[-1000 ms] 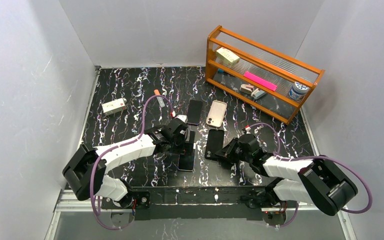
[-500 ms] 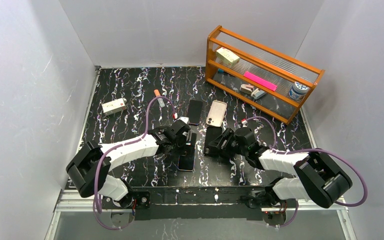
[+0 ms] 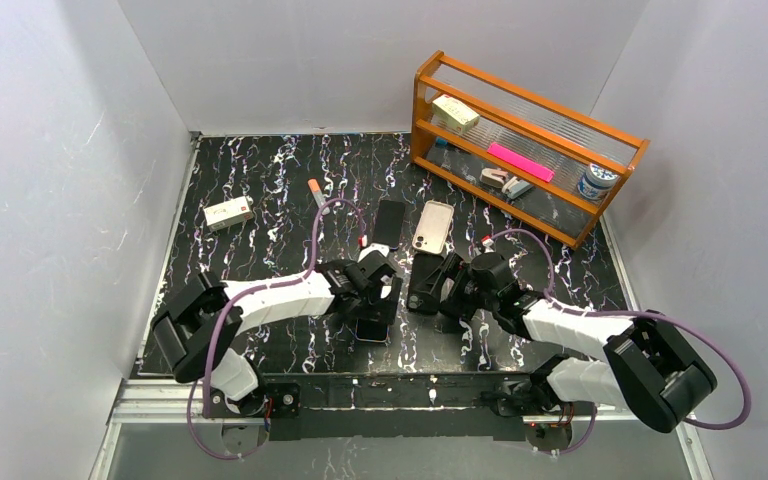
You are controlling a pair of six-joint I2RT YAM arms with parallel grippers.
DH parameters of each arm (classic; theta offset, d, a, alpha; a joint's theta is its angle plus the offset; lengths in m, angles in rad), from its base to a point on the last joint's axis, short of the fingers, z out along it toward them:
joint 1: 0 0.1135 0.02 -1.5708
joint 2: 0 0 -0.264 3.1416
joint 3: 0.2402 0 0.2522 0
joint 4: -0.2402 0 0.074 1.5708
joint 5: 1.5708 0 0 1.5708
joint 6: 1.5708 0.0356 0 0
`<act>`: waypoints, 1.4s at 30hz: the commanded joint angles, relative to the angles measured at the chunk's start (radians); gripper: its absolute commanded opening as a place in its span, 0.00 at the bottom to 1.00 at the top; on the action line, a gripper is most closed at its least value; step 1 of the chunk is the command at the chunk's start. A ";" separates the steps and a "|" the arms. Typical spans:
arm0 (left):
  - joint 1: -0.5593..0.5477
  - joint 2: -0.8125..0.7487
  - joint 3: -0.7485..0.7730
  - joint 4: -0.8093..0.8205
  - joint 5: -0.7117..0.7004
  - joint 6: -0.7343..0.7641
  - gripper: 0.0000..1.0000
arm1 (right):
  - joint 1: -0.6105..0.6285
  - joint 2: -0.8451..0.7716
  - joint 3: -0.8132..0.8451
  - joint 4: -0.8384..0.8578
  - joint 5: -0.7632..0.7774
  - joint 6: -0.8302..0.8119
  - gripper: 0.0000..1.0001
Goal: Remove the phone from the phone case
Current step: Place the phone case at the center of the board, then move the phone to the center of the board.
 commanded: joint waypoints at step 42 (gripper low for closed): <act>0.110 0.336 0.363 0.000 -0.130 0.100 0.93 | 0.015 -0.447 0.135 -0.544 0.511 -0.360 0.99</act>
